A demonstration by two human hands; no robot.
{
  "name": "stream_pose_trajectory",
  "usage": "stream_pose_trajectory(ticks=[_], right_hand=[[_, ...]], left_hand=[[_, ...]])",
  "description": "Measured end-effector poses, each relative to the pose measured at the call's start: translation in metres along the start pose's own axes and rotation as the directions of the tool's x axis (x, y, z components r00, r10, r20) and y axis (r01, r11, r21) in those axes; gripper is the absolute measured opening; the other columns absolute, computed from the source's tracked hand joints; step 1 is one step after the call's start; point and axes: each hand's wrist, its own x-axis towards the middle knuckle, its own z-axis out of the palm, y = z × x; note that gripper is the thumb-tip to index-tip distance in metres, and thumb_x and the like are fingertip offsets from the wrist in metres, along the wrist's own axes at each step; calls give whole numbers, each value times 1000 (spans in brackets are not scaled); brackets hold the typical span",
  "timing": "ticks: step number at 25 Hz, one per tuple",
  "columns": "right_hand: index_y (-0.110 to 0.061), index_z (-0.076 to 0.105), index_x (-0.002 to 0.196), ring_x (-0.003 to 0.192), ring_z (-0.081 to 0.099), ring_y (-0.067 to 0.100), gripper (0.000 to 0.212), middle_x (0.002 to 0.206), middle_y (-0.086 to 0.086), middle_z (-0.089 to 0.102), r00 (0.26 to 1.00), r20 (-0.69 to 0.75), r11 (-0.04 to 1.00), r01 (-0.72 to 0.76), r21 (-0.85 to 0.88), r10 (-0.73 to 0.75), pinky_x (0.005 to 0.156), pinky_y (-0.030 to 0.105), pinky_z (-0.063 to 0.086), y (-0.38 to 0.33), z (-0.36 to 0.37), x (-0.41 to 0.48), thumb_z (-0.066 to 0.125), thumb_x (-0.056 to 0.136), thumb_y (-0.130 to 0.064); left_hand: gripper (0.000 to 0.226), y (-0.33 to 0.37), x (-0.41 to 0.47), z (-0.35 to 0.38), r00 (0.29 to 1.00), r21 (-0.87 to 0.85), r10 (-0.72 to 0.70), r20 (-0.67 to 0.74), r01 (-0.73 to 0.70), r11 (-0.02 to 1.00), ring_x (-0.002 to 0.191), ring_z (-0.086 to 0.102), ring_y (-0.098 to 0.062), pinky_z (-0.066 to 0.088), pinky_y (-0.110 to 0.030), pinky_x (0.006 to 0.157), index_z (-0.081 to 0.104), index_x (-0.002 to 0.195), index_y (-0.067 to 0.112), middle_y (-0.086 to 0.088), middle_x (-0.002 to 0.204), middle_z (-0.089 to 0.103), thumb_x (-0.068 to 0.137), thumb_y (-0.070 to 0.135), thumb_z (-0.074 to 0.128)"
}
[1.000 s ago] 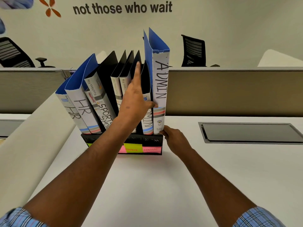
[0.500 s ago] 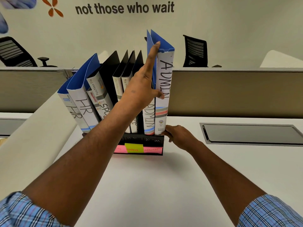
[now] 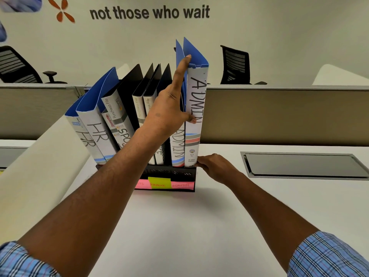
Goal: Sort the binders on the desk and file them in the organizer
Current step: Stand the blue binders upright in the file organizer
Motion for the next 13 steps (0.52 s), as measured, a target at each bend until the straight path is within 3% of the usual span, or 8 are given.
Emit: stream_pose_trajectory(ticks=[5, 8, 10, 13], right_hand=[[-12, 65, 122, 96, 65, 35, 32, 117, 13, 68, 998, 18, 997, 51, 49, -52, 78, 29, 52, 6, -5, 10, 57, 95, -28], [-21, 57, 132, 127, 49, 13, 40, 146, 0, 46, 1000, 23, 974, -5, 227, -1, 100, 21, 39, 2, 3, 2, 56, 94, -33], [-35, 39, 143, 129, 36, -10, 63, 145, -26, 37, 987, -74, 858, -84, 506, 140, 103, 15, 34, -19, 8, -5, 63, 86, -49], [-35, 32, 139, 106, 54, -17, 85, 111, -43, 52, 869, -266, 623, -60, 780, 417, 84, 5, 45, -62, 13, 10, 71, 69, -63]], left_hand=[[130, -1, 3, 1, 1000, 20, 3, 19, -3, 1000, 106, 57, -12, 55, -42, 84, -4, 145, 44, 0, 141, 46, 59, 3, 85], [130, -2, 2, 2, 1000, 65, 3, 26, -4, 998, 114, 51, -11, 53, -43, 87, -7, 145, 43, 1, 145, 40, 61, 6, 85], [130, -3, 1, 3, 1000, 92, 13, 29, -15, 996, 112, 47, -7, 53, -43, 88, -8, 146, 42, 1, 148, 38, 62, 7, 85], [127, -1, 4, 0, 999, 112, 17, 30, -21, 993, 118, 52, -15, 52, -45, 89, -7, 146, 43, 1, 147, 39, 63, 15, 85]])
